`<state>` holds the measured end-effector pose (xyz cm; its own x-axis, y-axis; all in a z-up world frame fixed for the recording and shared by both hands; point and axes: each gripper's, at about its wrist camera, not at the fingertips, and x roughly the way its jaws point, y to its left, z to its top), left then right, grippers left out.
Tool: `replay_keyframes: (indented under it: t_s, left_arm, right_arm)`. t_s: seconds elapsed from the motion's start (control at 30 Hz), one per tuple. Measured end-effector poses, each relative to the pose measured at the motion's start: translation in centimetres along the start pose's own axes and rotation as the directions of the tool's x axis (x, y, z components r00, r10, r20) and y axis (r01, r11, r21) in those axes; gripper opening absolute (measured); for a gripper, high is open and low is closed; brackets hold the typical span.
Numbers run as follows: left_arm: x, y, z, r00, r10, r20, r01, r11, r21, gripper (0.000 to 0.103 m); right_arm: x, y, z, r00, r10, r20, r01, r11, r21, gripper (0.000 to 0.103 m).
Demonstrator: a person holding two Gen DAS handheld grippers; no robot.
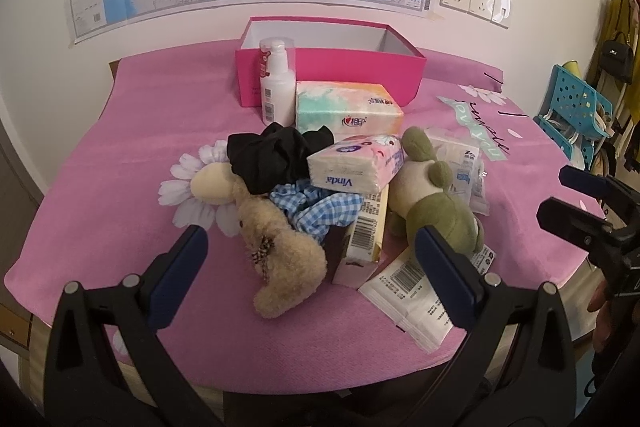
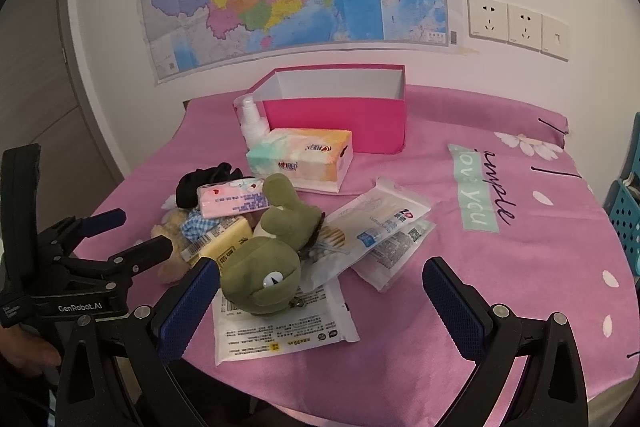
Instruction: Organize soft objects
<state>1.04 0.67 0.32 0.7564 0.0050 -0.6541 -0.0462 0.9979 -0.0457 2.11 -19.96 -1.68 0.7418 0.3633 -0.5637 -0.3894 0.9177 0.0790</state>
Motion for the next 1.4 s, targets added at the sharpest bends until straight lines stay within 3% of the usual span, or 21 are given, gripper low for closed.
replay_keyframes:
  t_s: [0.33, 0.6, 1.03, 1.17, 1.4]
  left_arm:
    - [0.1, 0.0, 0.1, 1.0, -0.015, 0.0, 0.015, 1.0, 0.004, 0.103]
    - [-0.2, 0.0, -0.1, 0.997, -0.074, 0.011, 0.074, 0.997, 0.003, 0.103]
    - [1.1, 1.2, 0.0, 0.991, -0.137, -0.002, 0.137, 0.989, -0.05, 0.103]
    - [1.5, 0.9, 0.2, 0.983, -0.186, -0.005, 0.186, 0.981, -0.062, 0.103]
    - [1.4, -0.8, -0.3, 0.966, -0.26, -0.004, 0.26, 0.966, -0.005, 0.103]
  right_arm:
    - [0.3, -0.2, -0.2, 1.0, -0.001, -0.013, 0.001, 1.0, 0.002, 0.103]
    - [0.2, -0.5, -0.1, 1.0, -0.009, -0.012, 0.009, 1.0, 0.009, 0.103]
    - [2.5, -0.5, 0.4, 0.997, 0.048, -0.054, -0.047, 0.999, 0.009, 0.103]
    - [2.8, -0.7, 0.4, 0.995, 0.081, -0.059, -0.081, 0.997, 0.014, 0.103]
    - [2.9, -1.5, 0.6, 0.99, 0.134, -0.049, -0.133, 0.99, 0.037, 0.103]
